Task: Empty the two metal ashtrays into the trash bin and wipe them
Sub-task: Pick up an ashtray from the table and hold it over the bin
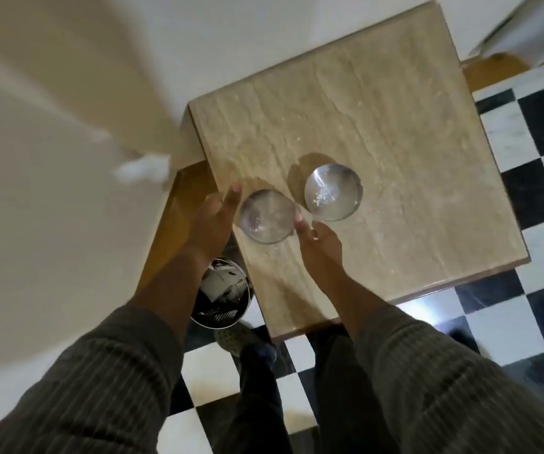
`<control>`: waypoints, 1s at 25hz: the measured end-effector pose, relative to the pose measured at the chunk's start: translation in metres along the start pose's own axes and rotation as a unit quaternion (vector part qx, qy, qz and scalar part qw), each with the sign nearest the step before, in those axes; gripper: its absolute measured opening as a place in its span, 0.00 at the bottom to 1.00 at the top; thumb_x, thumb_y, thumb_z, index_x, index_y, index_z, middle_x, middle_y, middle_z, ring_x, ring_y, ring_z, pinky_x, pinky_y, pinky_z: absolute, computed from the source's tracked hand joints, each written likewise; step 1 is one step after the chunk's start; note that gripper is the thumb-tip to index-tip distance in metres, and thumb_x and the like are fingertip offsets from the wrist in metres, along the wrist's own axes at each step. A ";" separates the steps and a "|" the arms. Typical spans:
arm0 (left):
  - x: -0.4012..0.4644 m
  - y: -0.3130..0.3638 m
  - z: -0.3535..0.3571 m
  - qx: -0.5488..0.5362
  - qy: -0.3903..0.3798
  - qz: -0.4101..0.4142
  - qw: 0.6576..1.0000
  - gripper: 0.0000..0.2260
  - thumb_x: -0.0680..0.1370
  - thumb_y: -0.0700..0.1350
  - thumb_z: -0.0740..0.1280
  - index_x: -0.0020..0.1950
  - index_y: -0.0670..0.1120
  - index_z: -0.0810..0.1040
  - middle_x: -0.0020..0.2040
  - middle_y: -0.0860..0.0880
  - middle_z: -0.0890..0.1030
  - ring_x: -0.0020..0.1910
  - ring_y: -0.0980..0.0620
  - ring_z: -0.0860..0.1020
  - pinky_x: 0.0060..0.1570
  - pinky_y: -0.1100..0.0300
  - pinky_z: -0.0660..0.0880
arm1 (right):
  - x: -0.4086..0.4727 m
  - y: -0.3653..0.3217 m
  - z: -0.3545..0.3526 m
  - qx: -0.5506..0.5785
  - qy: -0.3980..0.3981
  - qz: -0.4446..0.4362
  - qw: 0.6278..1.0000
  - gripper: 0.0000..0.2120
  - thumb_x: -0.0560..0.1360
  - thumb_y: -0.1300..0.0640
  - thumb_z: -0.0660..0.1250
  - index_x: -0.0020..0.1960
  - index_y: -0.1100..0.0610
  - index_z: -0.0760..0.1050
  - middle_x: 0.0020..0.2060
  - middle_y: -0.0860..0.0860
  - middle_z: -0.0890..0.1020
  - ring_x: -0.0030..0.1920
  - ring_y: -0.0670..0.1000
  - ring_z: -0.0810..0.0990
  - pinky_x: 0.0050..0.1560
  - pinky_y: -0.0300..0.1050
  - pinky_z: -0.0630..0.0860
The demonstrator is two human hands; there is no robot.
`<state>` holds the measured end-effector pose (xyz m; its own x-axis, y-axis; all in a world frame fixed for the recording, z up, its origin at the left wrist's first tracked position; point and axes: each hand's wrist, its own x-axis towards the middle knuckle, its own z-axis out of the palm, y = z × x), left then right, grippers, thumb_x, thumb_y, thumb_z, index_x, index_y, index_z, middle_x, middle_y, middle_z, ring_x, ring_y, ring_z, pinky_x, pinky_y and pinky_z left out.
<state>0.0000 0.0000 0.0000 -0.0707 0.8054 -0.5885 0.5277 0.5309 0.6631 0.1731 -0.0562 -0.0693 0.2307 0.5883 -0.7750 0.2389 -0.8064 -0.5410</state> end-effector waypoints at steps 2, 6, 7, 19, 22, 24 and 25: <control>0.008 -0.003 0.012 0.010 -0.004 0.011 1.000 0.12 0.85 0.54 0.57 0.49 0.49 0.74 0.42 0.56 0.71 0.39 0.75 0.72 0.43 0.79 0.65 | 0.013 -0.001 0.014 0.008 0.031 -0.023 0.999 0.33 0.77 0.33 0.56 0.52 0.64 0.79 0.49 0.58 0.84 0.49 0.54 0.81 0.47 0.48 0.72; 0.044 -0.034 0.034 -0.056 -0.064 -0.033 0.996 0.23 0.79 0.70 0.55 0.46 0.56 0.81 0.47 0.47 0.82 0.49 0.68 0.80 0.63 0.64 0.74 | 0.044 0.004 0.048 0.003 0.036 -0.032 0.999 0.29 0.80 0.39 0.55 0.46 0.65 0.79 0.41 0.58 0.83 0.41 0.53 0.79 0.44 0.49 0.75; 0.048 -0.042 0.037 -0.066 -0.084 -0.052 0.993 0.29 0.74 0.76 0.52 0.53 0.59 0.83 0.53 0.46 0.83 0.56 0.56 0.81 0.68 0.49 0.74 | 0.051 0.005 0.053 -0.004 0.040 -0.029 0.999 0.26 0.81 0.43 0.57 0.49 0.65 0.79 0.43 0.60 0.83 0.42 0.53 0.79 0.44 0.49 0.74; -0.007 -0.137 -0.006 -0.254 -0.050 -0.278 0.925 0.35 0.71 0.75 0.52 0.59 0.51 0.79 0.57 0.46 0.79 0.63 0.43 0.77 0.49 0.52 0.77 | 0.014 0.026 0.096 -0.142 -0.096 0.017 0.985 0.09 0.73 0.62 0.62 0.52 0.62 0.76 0.43 0.55 0.80 0.46 0.57 0.82 0.48 0.56 0.84; -0.035 -0.177 -0.031 -0.252 -0.005 -0.304 0.919 0.40 0.75 0.74 0.49 0.77 0.49 0.68 0.73 0.45 0.74 0.70 0.41 0.74 0.56 0.48 0.76 | 0.005 0.040 0.134 -0.185 -0.185 0.014 0.965 0.13 0.69 0.61 0.63 0.51 0.62 0.78 0.48 0.61 0.83 0.48 0.62 0.84 0.49 0.63 0.84; -0.048 -0.208 -0.046 -0.277 -0.002 -0.316 0.907 0.43 0.73 0.75 0.49 0.80 0.51 0.64 0.78 0.43 0.70 0.73 0.38 0.71 0.63 0.40 0.72 | -0.005 0.043 0.160 -0.184 -0.235 0.032 0.954 0.15 0.71 0.65 0.64 0.58 0.64 0.77 0.51 0.63 0.82 0.50 0.65 0.84 0.52 0.65 0.83; -0.051 -0.222 -0.051 -0.290 0.006 -0.323 0.901 0.42 0.74 0.75 0.49 0.80 0.50 0.64 0.78 0.43 0.70 0.74 0.37 0.70 0.65 0.38 0.71 | -0.009 0.046 0.171 -0.176 -0.261 0.049 0.948 0.16 0.74 0.67 0.65 0.61 0.64 0.76 0.52 0.63 0.81 0.52 0.66 0.83 0.55 0.63 0.82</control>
<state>-0.1564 -0.1455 -0.0936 -0.2147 0.2805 -0.9356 -0.1565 0.9356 0.3164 0.0210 -0.1094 -0.1427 -0.2080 0.3280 -0.9215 0.5623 -0.7308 -0.3870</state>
